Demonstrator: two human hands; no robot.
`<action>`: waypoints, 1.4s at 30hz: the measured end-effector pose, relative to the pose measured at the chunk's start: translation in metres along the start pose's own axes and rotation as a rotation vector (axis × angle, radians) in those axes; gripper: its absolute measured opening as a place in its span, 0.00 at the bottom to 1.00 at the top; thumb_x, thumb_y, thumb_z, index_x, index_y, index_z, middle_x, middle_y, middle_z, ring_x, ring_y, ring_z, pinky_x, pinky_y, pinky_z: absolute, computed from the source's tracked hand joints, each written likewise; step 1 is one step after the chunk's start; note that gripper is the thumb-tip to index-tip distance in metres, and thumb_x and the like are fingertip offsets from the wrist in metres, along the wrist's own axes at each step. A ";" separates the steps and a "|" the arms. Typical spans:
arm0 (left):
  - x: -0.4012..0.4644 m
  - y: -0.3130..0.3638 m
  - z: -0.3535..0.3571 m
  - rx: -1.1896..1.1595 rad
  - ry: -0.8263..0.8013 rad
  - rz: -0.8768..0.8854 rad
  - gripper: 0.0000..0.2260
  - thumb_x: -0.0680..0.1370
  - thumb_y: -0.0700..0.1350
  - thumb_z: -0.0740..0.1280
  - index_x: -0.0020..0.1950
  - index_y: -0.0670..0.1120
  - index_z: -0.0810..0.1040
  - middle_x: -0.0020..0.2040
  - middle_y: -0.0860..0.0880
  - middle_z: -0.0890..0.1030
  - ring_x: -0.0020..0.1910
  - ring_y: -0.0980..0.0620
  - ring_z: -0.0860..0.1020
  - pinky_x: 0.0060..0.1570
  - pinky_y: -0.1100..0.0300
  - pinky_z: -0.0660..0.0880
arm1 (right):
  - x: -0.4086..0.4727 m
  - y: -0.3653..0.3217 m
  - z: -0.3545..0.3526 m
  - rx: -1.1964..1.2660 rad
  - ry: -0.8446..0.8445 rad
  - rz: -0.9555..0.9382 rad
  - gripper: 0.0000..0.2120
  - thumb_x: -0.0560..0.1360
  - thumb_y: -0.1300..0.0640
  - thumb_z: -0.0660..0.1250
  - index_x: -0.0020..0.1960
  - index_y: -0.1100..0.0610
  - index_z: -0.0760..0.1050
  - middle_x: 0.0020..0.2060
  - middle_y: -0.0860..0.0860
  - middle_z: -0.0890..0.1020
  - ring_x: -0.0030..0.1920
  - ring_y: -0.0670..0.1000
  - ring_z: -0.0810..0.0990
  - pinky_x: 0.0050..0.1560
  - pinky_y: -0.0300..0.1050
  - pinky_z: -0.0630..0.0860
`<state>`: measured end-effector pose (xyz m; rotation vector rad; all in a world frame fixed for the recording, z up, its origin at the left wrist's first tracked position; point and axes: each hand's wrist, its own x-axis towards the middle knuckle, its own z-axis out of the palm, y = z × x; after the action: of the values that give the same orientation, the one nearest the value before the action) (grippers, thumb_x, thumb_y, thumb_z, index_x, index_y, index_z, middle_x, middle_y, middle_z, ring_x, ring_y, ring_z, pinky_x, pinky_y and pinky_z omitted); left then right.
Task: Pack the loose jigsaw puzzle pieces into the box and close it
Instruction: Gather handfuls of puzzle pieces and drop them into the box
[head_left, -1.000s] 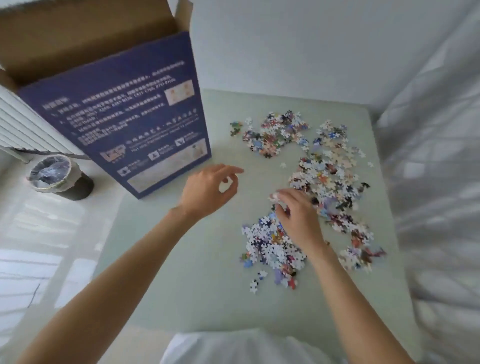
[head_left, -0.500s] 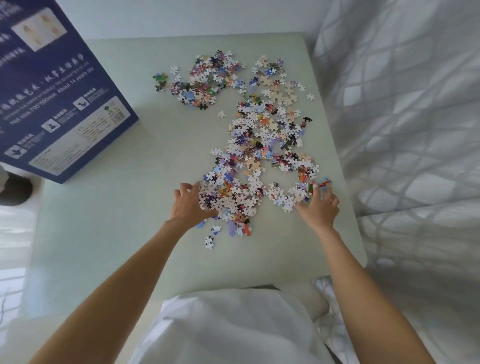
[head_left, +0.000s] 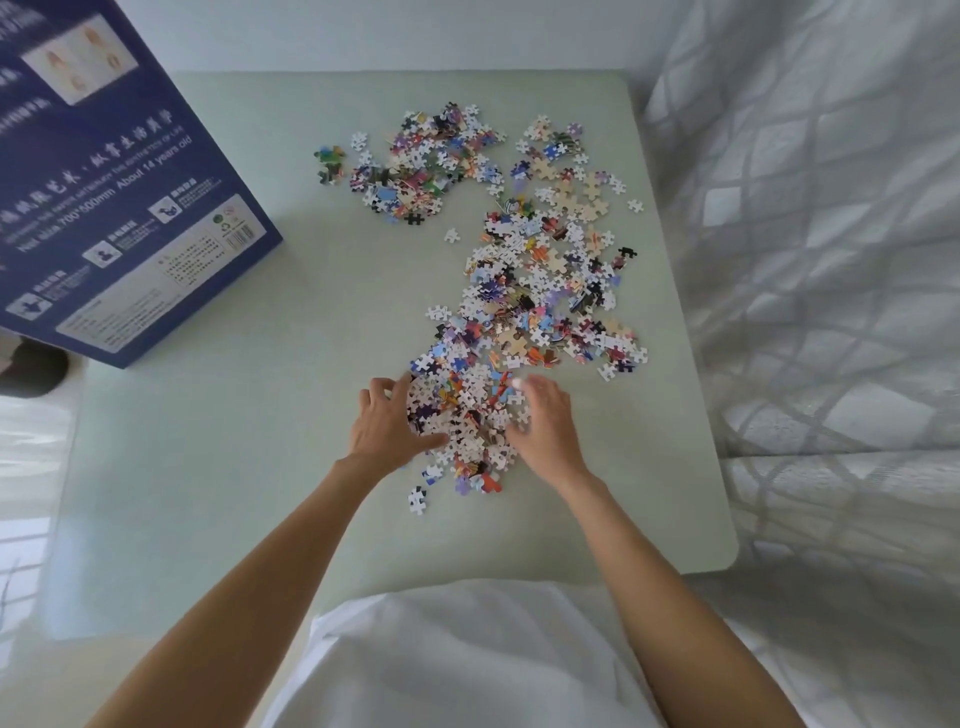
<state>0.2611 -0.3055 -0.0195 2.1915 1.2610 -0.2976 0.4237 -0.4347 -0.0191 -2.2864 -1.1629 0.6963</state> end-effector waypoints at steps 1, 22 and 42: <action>0.001 0.000 0.001 0.010 0.019 -0.003 0.46 0.64 0.63 0.73 0.75 0.50 0.54 0.68 0.44 0.60 0.65 0.46 0.61 0.56 0.54 0.71 | 0.006 0.005 -0.007 -0.016 0.036 0.020 0.22 0.74 0.59 0.67 0.66 0.57 0.68 0.67 0.54 0.67 0.69 0.55 0.62 0.63 0.35 0.55; 0.029 0.023 0.003 0.053 0.015 0.052 0.52 0.61 0.66 0.74 0.76 0.51 0.50 0.67 0.45 0.61 0.64 0.46 0.62 0.60 0.52 0.69 | 0.048 -0.002 -0.004 -0.262 -0.195 -0.029 0.29 0.68 0.41 0.70 0.62 0.54 0.68 0.61 0.54 0.67 0.62 0.55 0.64 0.60 0.47 0.68; 0.030 0.033 0.000 -0.136 -0.060 0.073 0.37 0.66 0.54 0.76 0.70 0.52 0.63 0.64 0.45 0.66 0.62 0.46 0.66 0.61 0.55 0.66 | 0.060 -0.022 -0.005 -0.157 -0.300 0.129 0.42 0.66 0.47 0.75 0.70 0.57 0.56 0.63 0.58 0.66 0.60 0.57 0.70 0.53 0.48 0.72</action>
<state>0.3043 -0.2964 -0.0208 2.0917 1.1322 -0.2392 0.4445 -0.3741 -0.0153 -2.4657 -1.2486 1.0612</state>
